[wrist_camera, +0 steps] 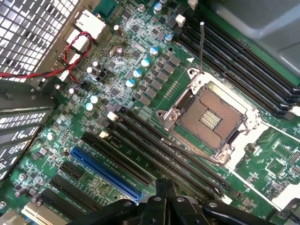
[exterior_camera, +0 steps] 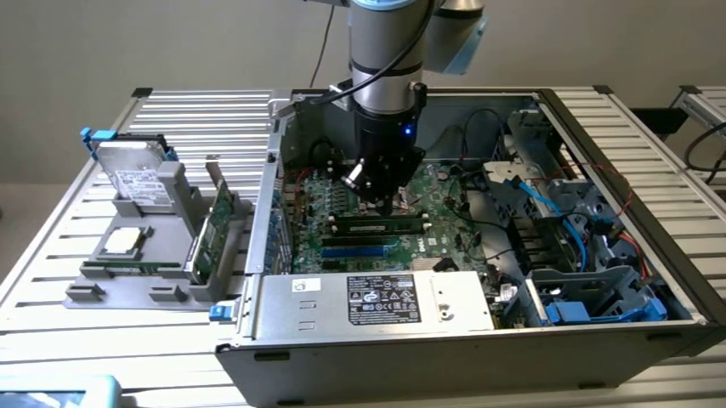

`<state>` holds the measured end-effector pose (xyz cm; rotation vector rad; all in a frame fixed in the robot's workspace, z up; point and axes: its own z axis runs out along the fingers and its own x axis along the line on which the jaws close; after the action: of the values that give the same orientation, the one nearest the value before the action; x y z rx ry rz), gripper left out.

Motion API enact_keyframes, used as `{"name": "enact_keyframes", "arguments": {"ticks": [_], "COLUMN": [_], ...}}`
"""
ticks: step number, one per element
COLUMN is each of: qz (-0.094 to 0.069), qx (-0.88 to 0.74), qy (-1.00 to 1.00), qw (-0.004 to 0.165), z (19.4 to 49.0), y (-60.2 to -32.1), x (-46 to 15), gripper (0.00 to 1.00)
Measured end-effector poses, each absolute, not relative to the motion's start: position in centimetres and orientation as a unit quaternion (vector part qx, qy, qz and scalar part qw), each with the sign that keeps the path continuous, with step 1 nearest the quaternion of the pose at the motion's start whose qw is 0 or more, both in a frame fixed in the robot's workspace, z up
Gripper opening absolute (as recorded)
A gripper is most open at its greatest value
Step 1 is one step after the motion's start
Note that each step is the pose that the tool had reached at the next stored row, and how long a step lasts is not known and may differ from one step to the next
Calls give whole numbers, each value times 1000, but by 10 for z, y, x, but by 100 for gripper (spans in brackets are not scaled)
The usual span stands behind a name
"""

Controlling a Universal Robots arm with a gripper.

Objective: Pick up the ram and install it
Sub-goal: 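Press down the ram until it locks into place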

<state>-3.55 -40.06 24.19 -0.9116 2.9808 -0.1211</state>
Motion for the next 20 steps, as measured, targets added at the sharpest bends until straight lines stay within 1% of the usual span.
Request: {"name": "enact_keyframes", "arguments": {"ticks": [20], "qz": [-38], "qx": [-163], "qy": [986], "qw": [6], "z": [242], "y": [-401], "x": [-36], "gripper": [11]}}
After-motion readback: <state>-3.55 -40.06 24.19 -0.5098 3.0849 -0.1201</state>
